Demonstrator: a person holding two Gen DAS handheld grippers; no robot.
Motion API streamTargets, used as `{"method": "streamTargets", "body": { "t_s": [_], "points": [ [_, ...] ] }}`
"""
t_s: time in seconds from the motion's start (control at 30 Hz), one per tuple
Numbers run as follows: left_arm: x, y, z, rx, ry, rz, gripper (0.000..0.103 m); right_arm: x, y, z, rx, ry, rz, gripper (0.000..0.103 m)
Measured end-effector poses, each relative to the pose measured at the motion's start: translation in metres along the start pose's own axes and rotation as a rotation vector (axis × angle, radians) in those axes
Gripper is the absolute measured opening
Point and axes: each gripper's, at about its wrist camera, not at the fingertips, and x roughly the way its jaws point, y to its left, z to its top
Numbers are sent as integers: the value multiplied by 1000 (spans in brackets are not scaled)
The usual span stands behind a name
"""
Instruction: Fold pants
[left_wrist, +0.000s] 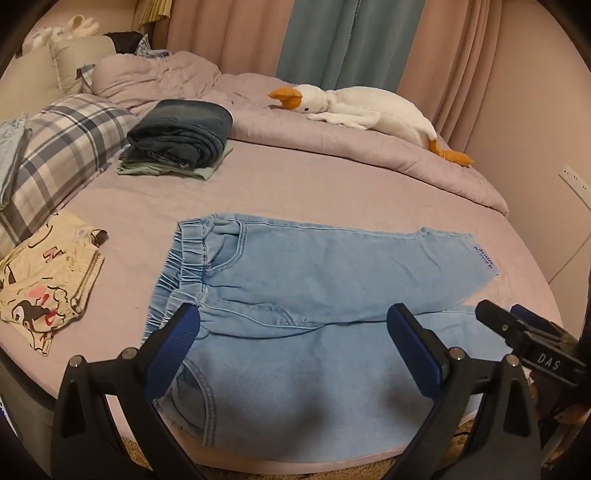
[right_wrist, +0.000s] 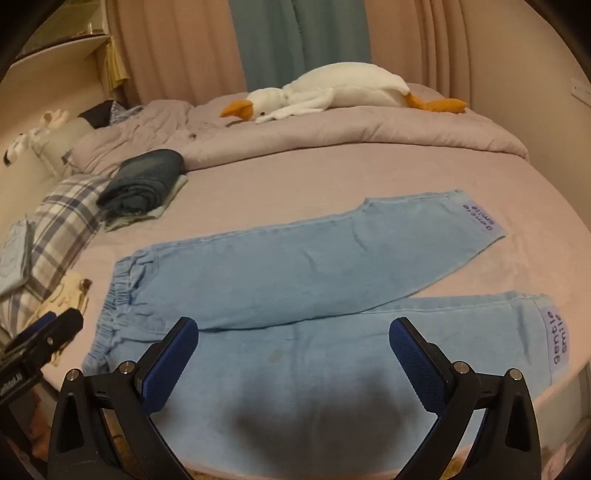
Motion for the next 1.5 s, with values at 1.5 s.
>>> {"method": "streamTargets", "body": {
  "t_s": [1.5],
  "points": [
    [49, -3, -10, 28, 176, 1, 97, 6, -45, -23, 187, 50, -26, 103]
  ]
}}
